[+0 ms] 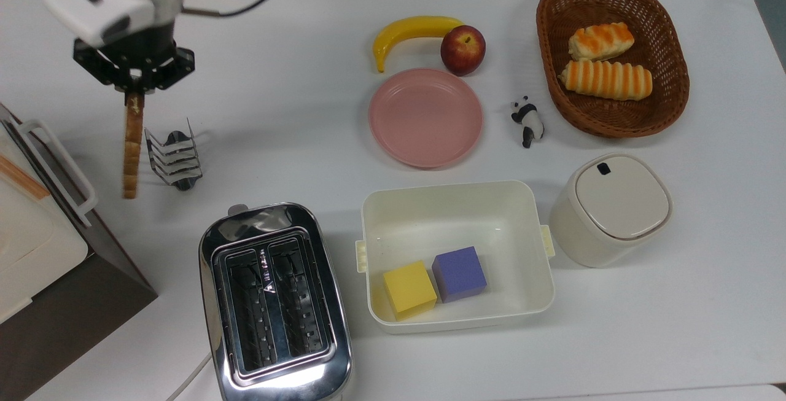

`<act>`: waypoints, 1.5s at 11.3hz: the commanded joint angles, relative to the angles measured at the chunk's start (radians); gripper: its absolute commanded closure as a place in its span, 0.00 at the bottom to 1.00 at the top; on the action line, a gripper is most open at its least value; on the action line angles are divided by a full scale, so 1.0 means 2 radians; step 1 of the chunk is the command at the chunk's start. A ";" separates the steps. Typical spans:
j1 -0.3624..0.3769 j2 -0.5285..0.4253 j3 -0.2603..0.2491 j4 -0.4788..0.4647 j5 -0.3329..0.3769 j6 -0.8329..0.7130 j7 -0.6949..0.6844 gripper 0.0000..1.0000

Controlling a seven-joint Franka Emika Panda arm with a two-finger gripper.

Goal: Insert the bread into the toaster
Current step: 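Carry the bread slice over the toaster slot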

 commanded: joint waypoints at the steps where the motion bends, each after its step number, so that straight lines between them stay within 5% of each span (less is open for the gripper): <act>1: 0.003 -0.015 0.004 0.056 0.069 -0.014 -0.003 1.00; 5: 0.026 -0.014 0.006 0.081 0.157 0.064 0.039 1.00; 10: 0.072 0.019 0.006 0.083 0.162 0.154 0.128 1.00; 13: 0.077 0.079 0.028 0.133 0.170 0.176 0.193 1.00; 17: 0.077 0.096 0.033 0.118 0.168 0.200 0.190 1.00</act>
